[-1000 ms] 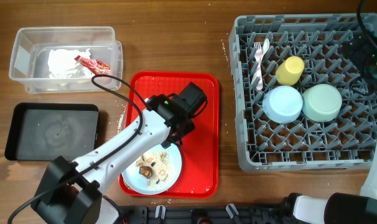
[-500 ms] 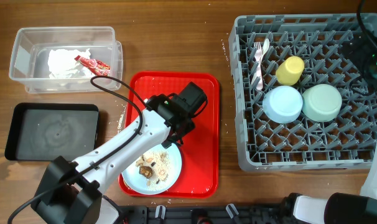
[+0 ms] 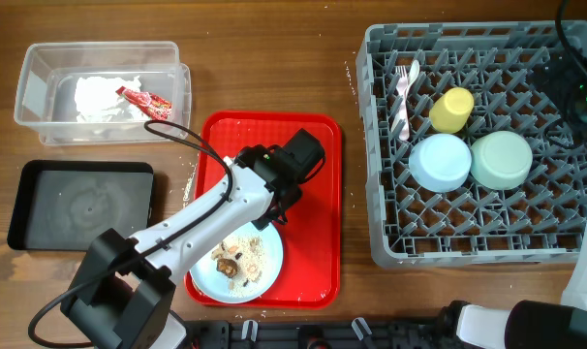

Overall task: Sort waste into correct bins and load items into the dishwasher rack
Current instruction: 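Grip the plate rim with the left gripper and lift it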

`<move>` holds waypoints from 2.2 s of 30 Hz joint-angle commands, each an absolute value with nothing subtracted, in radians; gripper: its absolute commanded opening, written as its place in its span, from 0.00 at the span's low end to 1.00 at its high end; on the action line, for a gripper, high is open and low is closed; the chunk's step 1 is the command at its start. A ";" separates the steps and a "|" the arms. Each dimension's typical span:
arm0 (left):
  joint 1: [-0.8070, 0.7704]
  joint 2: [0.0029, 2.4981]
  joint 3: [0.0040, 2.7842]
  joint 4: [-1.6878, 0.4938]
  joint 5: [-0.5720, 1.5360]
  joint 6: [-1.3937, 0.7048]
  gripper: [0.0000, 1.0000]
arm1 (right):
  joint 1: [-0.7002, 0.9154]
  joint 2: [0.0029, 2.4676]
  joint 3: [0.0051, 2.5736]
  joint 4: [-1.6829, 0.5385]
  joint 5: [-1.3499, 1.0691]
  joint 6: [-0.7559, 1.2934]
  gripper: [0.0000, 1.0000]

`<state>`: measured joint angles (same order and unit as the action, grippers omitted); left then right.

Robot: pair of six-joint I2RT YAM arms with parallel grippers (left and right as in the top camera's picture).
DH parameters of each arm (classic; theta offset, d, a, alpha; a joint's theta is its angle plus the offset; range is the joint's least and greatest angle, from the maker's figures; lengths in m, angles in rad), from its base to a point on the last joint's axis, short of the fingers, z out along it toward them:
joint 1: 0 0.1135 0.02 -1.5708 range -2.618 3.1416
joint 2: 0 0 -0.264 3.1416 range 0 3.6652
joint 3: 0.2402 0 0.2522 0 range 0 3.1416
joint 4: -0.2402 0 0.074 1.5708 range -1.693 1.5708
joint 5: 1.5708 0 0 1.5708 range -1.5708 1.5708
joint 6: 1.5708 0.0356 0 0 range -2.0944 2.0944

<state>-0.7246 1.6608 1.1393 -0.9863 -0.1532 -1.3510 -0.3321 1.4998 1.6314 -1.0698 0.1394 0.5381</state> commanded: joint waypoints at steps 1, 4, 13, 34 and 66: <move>-0.728 1.668 1.131 -0.986 -0.208 -1.401 0.54 | -0.335 1.509 1.628 -1.069 0.158 0.550 1.00; -0.728 1.669 1.131 -0.992 -0.227 -1.432 0.53 | -0.335 1.509 1.629 -1.069 0.158 0.550 1.00; -0.727 1.691 1.129 -1.024 -0.230 -1.484 0.51 | -0.335 1.509 1.629 -1.069 0.158 0.550 1.00; -0.721 1.822 1.122 -1.047 -0.167 -1.609 0.51 | -0.335 1.509 1.629 -1.067 0.158 0.550 1.00; -0.677 1.816 1.133 -0.981 -0.150 -1.495 0.04 | -0.335 1.509 1.628 -1.067 0.158 0.550 1.00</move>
